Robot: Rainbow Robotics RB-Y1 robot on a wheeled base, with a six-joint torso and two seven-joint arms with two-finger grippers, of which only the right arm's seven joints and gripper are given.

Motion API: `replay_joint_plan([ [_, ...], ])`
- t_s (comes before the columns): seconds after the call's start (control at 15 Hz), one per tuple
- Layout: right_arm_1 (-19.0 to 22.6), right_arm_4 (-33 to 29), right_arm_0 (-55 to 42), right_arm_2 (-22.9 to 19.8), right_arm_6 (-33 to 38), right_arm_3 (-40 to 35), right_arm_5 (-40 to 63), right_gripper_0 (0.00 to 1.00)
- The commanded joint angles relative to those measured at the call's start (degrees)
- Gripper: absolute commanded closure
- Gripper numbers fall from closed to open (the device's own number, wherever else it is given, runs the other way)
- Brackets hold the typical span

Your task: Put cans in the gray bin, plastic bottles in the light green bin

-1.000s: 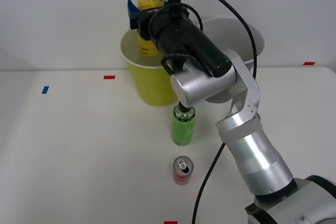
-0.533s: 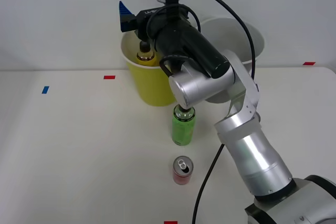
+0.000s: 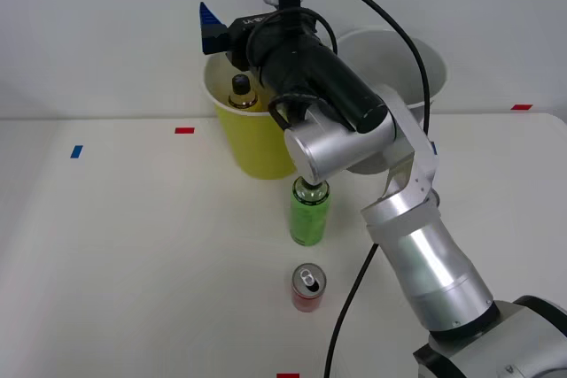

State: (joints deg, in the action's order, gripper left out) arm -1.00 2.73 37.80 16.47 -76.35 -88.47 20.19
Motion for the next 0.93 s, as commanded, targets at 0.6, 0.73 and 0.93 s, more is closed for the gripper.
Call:
replay_joint_plan([
  [0.6, 13.75, 18.37, -3.17, 2.34, 3.05, -7.25, -8.59, 0.0],
  [0.73, 19.2, 23.11, -6.43, 3.04, 3.4, -12.96, -8.5, 0.0],
  [0.93, 26.14, 25.49, -15.92, 3.66, 3.58, -22.98, -8.42, 0.0],
])
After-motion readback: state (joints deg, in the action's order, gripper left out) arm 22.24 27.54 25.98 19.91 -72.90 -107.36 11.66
